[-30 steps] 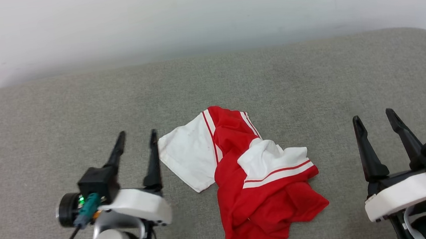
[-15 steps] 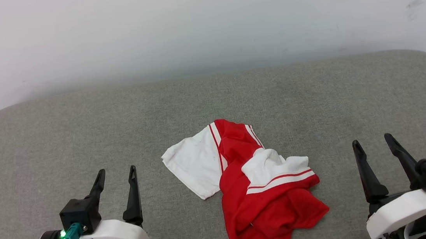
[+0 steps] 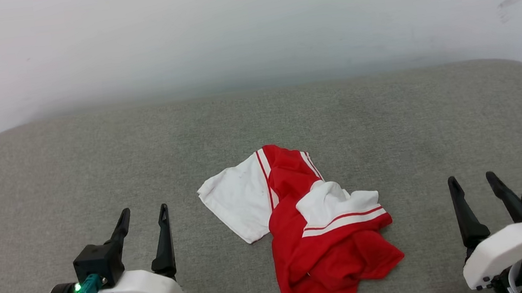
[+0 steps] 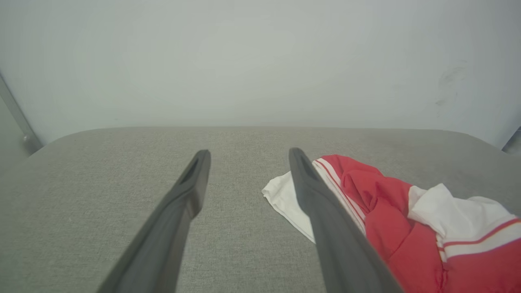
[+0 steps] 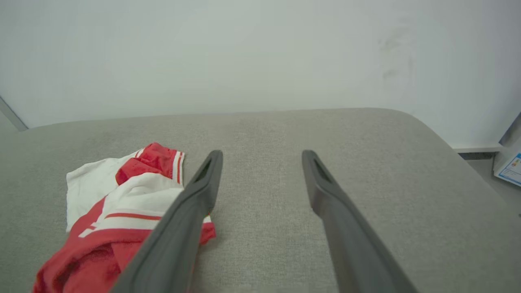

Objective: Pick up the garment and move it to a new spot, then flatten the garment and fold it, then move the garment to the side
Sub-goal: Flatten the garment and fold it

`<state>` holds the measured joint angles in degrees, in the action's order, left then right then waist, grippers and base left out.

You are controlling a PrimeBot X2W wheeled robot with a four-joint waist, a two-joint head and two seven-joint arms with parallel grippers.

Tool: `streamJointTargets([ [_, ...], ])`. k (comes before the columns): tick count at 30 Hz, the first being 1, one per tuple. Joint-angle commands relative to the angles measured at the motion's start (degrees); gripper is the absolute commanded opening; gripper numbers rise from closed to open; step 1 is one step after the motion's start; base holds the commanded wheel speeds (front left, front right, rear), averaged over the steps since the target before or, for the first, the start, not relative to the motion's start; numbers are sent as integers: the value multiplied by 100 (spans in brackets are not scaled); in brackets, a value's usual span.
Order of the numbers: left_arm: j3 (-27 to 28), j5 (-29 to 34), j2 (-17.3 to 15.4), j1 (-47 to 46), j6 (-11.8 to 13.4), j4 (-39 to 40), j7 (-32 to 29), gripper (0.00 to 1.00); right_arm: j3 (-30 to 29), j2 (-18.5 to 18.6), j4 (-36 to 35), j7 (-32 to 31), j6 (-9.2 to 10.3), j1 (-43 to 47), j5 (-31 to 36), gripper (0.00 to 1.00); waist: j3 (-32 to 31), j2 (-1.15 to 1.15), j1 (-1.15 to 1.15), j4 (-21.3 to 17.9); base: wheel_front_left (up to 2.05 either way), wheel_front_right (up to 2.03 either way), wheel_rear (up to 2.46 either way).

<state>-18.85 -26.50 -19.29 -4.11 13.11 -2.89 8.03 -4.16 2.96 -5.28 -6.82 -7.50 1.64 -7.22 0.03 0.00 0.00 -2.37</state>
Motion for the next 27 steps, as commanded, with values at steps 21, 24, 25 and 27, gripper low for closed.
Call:
streamJointTargets([
  [21, -247, 20, 263, -983, -339, -308, 340, 100, 1666, 903, 634, -4370, 2, -2245, -1484, 100, 928, 0, 0, 828, 0, 0, 0],
  [24, -253, 24, 297, -1086, -367, -398, 390, 100, 2052, 1084, 909, -4620, 2, -2505, -1621, 100, 1006, 0, 0, 908, 0, 0, 0],
  [25, -257, 25, 300, -1114, -382, -428, 400, 100, 2165, 1094, 1004, -4682, 2, -2560, -1707, 100, 1027, 0, 0, 924, 0, 0, 0],
  [27, -263, 19, 318, -1156, -395, -479, 433, 100, 2377, 1199, 1199, -4803, 2, -2689, -1776, 100, 1047, 0, 0, 950, 0, 0, 0],
])
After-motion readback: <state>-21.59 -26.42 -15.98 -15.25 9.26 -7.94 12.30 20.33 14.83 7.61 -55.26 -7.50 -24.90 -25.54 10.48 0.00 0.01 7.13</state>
